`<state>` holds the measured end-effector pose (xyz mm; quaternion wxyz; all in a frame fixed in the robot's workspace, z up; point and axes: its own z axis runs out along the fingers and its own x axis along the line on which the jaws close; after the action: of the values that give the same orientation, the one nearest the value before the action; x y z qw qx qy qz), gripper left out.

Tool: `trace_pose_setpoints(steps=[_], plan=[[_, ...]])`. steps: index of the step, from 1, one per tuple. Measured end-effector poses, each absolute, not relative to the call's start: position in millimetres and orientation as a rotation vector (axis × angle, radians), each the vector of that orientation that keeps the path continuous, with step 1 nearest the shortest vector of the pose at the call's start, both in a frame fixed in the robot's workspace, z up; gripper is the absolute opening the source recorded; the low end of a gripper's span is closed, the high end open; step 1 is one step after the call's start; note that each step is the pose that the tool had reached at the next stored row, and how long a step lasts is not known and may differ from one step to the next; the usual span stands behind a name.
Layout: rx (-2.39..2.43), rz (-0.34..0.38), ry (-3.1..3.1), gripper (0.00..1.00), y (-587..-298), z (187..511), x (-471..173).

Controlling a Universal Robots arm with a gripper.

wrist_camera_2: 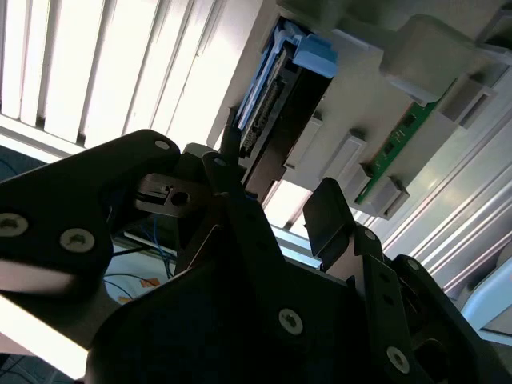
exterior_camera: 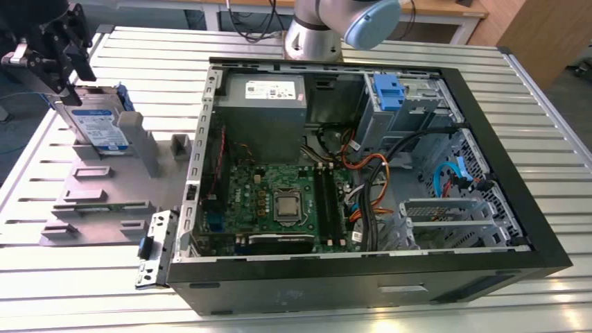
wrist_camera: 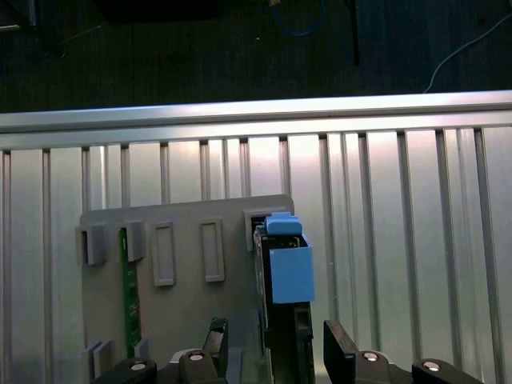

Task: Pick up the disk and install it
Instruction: 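Pick up the disk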

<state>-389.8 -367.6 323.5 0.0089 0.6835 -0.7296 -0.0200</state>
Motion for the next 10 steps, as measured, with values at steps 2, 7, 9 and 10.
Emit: trace_pose_setpoints(steps=[2,7,9,10], plan=[[2.135,-0.062,-2.279,0.59,-367.2,323.0,-390.5],[2.136,-0.062,-2.279,0.59,-366.2,321.7,-394.2],[2.135,-0.062,-2.279,0.59,-365.8,321.2,-395.3],[2.135,-0.062,-2.279,0.59,-365.6,321.0,-396.0]])
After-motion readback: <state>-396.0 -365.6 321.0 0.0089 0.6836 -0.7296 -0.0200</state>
